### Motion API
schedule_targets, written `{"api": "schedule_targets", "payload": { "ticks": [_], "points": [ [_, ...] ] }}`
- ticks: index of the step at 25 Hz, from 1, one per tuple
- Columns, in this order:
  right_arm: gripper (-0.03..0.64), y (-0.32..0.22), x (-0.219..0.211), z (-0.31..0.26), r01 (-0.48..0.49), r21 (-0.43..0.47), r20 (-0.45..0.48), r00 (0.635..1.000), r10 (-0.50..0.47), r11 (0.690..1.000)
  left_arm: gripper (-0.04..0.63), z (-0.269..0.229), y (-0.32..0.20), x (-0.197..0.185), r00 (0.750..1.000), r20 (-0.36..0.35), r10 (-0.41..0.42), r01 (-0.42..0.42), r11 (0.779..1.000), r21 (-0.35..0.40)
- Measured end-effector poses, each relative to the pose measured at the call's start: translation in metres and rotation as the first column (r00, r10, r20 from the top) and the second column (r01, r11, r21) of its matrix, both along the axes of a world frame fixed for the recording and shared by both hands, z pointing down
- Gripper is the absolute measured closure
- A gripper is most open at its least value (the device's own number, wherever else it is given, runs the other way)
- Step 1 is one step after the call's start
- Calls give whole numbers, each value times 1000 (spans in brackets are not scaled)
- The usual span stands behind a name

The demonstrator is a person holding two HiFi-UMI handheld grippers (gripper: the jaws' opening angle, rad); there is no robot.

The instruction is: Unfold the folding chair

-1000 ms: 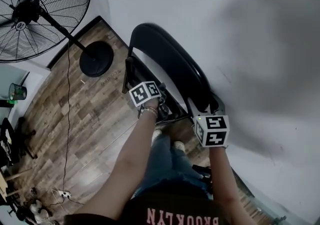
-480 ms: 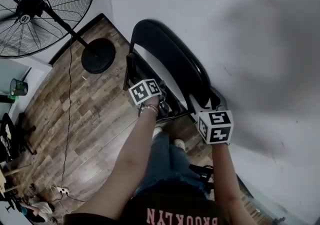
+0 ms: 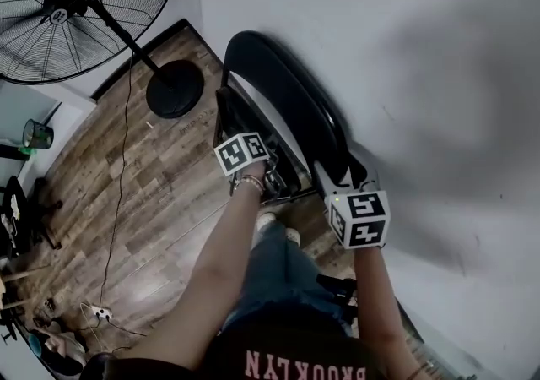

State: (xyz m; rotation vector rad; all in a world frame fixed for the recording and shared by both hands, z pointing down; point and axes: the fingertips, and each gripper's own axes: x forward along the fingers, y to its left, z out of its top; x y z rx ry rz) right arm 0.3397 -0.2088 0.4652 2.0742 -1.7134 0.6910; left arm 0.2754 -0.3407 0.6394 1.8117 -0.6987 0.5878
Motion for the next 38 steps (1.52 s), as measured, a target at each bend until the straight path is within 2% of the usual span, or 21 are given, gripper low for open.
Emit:
{"api": "schedule_targets", "payload": {
  "ticks": [11, 17, 25, 29, 38],
  "points": [
    [399, 6, -27, -6, 143, 7, -38, 989, -143, 990, 466, -8, 4, -36, 997, 17, -76, 76, 997, 15],
    [416, 2, -41, -9, 209, -26, -136, 968, -211, 978, 463, -11, 3, -50, 994, 30, -101, 100, 995, 28],
    [419, -3, -59, -9, 281, -20, -176, 944, -280, 960, 456, -14, 1, -68, 992, 50, -118, 116, 992, 49],
    [420, -4, -57, -9, 262, -33, -193, 945, -264, 964, 453, -16, 1, -78, 990, 62, -124, 121, 991, 49],
    [416, -5, -46, 0, 220, -75, -179, 956, -231, 973, 434, -16, 1, -104, 984, 104, -146, 135, 985, 103]
  ]
}}
